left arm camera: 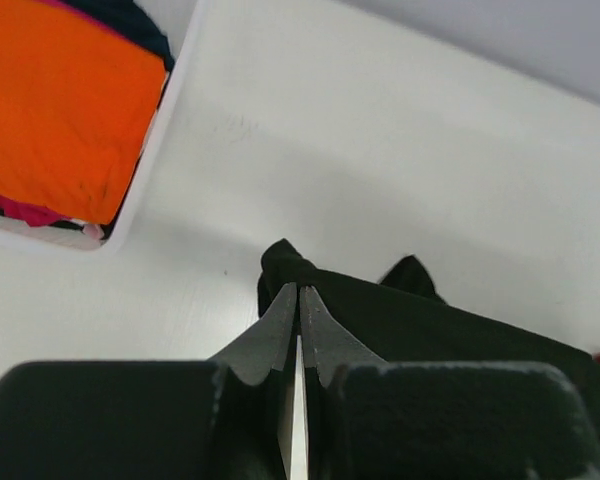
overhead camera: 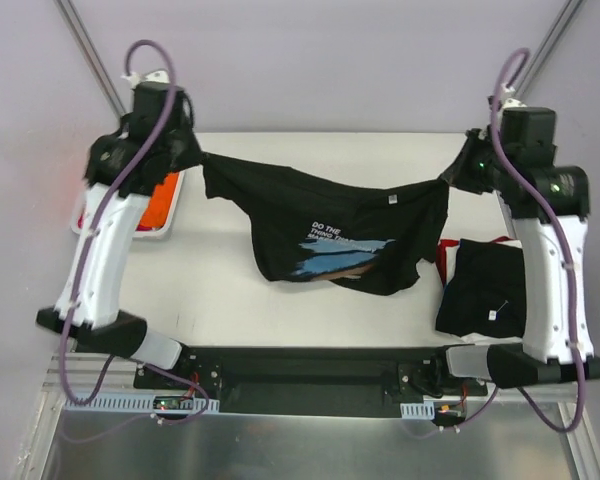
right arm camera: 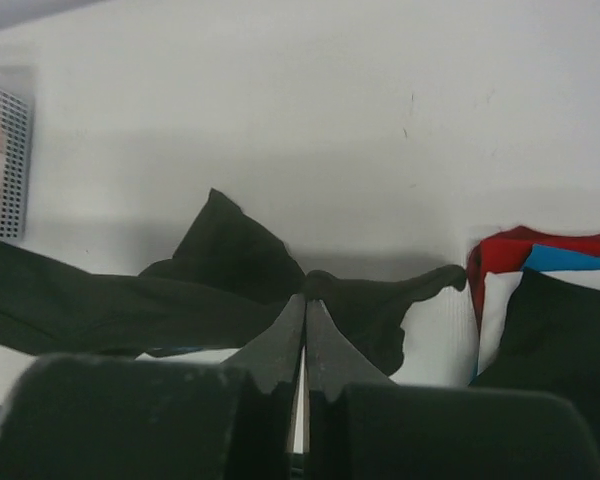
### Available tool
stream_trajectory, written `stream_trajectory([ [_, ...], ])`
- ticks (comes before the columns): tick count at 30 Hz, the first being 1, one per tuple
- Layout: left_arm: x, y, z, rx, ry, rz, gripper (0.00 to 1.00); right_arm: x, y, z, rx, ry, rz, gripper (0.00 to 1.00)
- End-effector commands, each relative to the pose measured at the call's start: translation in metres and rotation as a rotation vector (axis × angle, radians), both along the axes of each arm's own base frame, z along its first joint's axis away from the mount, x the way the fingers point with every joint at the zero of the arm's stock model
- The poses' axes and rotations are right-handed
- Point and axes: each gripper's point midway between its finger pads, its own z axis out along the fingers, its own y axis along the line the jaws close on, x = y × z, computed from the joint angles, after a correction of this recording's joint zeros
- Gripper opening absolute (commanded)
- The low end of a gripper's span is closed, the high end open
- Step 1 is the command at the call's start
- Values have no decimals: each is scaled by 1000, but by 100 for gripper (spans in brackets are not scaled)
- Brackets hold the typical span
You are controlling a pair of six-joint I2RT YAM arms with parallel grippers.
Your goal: Fold and stack the t-shirts
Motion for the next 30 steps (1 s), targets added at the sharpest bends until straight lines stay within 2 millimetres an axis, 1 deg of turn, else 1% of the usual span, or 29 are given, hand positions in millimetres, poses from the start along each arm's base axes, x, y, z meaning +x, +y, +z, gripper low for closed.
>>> stream_trajectory([
  [1, 42, -6, -69, 27, 192, 63, 0, 45, 15, -41, 25, 98, 67, 1],
  [2, 54, -7, -87, 45, 237, 76, 0, 51, 17, -50, 29, 118, 74, 1],
  [3, 61, -9, -96, 50, 257, 80, 0, 58, 18, -59, 26, 144, 74, 1],
  [4, 69, -10, -97, 50, 258, 85, 0, 72, 19, -74, 23, 177, 75, 1],
  [5, 84, -12, -116, 63, 301, 92, 0, 79, 19, -85, 26, 208, 76, 1],
  [6, 91, -13, -122, 64, 314, 93, 0, 85, 21, -91, 31, 224, 83, 1],
  [7, 100, -15, -119, 57, 301, 92, 0, 93, 23, -97, 35, 232, 86, 1],
  [8, 112, -16, -134, 65, 334, 96, 0, 104, 24, -113, 36, 272, 86, 1],
  [9, 119, -17, -139, 68, 340, 99, 0, 109, 25, -116, 41, 276, 90, 1],
  [10, 127, -18, -134, 63, 319, 100, 0, 117, 26, -122, 42, 279, 91, 1],
  [11, 136, -19, -149, 74, 347, 103, 0, 126, 26, -133, 43, 300, 89, 1],
  [12, 142, -17, -153, 77, 350, 115, 0, 131, 26, -139, 49, 311, 86, 1],
  [13, 148, -16, -153, 72, 344, 124, 0, 138, 27, -139, 50, 299, 85, 1],
  [14, 154, -16, -166, 78, 364, 130, 0, 144, 25, -149, 50, 319, 73, 1],
  [15, 158, -13, -169, 78, 367, 147, 0, 148, 24, -154, 48, 325, 67, 1],
  [16, 162, -8, -173, 82, 367, 176, 0, 154, 23, -154, 49, 314, 59, 1],
  [17, 165, -6, -181, 92, 380, 193, 0, 158, 19, -158, 38, 316, 37, 1],
  [19, 171, -1, -189, 102, 379, 228, 0, 168, 13, -166, 21, 312, 6, 1],
  [20, 175, -1, -200, 105, 394, 227, 0, 172, 10, -168, 10, 308, -13, 1],
  [21, 178, -1, -207, 108, 405, 224, 0, 178, 10, -181, 14, 330, -22, 1],
  [22, 180, 0, -214, 106, 417, 225, 0, 181, 9, -185, 16, 340, -23, 1],
  [23, 182, -1, -228, 107, 448, 218, 0, 186, 10, -184, 26, 340, -23, 1],
  [25, 181, 1, -244, 102, 487, 225, 0, 189, 11, -197, 30, 371, -23, 1],
  [27, 179, 1, -252, 87, 509, 228, 0, 193, 12, -199, 37, 366, -23, 1],
  [28, 178, 1, -258, 84, 523, 230, 0, 194, 12, -204, 37, 378, -24, 1],
  [30, 178, 5, -264, 76, 541, 233, 0, 197, 12, -203, 41, 377, -22, 1],
])
